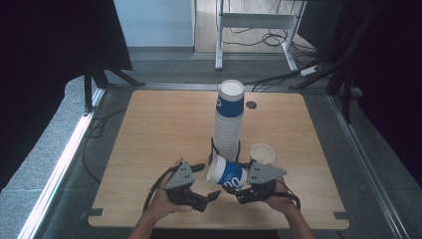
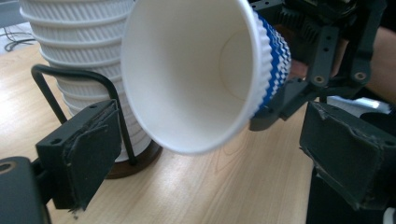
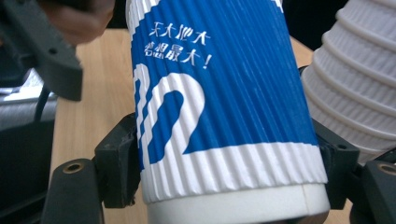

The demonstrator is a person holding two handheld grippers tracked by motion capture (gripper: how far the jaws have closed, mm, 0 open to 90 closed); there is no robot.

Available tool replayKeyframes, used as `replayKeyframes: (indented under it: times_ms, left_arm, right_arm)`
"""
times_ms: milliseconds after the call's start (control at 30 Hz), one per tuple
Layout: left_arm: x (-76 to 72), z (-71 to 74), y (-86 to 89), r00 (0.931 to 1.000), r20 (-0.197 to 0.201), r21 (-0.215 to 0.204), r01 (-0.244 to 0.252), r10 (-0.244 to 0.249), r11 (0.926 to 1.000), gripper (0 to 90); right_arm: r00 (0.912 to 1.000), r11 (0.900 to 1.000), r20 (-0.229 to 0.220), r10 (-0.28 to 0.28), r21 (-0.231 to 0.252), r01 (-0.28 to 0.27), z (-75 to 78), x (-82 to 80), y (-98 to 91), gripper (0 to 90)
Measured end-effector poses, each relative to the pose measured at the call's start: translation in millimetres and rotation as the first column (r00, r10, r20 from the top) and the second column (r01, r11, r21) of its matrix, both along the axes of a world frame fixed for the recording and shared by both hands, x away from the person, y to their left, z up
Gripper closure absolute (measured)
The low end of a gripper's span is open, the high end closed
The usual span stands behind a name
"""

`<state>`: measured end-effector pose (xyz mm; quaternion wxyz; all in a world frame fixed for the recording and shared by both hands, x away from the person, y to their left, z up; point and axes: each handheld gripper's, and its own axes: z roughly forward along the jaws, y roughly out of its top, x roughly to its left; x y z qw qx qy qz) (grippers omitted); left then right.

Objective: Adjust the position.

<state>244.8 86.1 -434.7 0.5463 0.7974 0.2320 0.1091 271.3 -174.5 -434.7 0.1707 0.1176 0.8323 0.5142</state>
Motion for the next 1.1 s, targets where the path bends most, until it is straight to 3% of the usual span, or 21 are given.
replayKeyframes:
  times_ms: [133,233,367,467,667,867,1100]
  left_arm:
    - [1.9,-5.6,2.8,0.9994,-0.032,-0.022,-0.011,0.01,0.9997,6.4]
    - [3.2,-7.0,5.7,0.9981,-0.061,-0.066,-0.011,0.007,0.9978,6.9]
    - [3.4,-8.7,6.3,0.9971,-0.074,-0.076,-0.023,0.017,0.9969,6.9]
    - [2.8,-9.6,6.2,0.9957,-0.089,-0.093,-0.035,0.027,0.9951,7.1]
    - [3.4,-10.8,7.1,0.9908,-0.133,-0.16,-0.05,0.028,0.9859,7.9]
    - [4.5,-11.3,7.4,0.9889,-0.147,-0.173,-0.049,0.023,0.9837,7.9]
    - [7.9,-9.8,10.5,0.9841,-0.177,-0.23,-0.059,0.018,0.9715,8.0]
  right_arm:
    - [0.9999,0.9985,-0.006,-0.013,0.054,0.013,-4.8,0.3,-1.4,26.2]
    - [0.9998,0.9956,-0.012,-0.016,0.092,0.017,-8.9,-1.1,-1.1,26.2]
    - [0.9998,0.9889,-0.019,-0.01,0.148,0.013,-15.3,-3.4,-0.1,26.2]
    - [0.9996,0.9913,-0.005,-0.028,0.128,0.028,-17.6,-5.5,1.3,26.2]
    - [0.9989,0.9874,-0.017,-0.044,0.151,0.046,-25.2,-8.1,2.8,26.2]
    - [0.9991,0.9859,-0.02,-0.037,0.163,0.04,-29.9,-9.7,10.8,26.2]
    - [0.9993,0.9705,-0.033,-0.016,0.24,0.023,-32.6,-12.8,14.8,26.2]
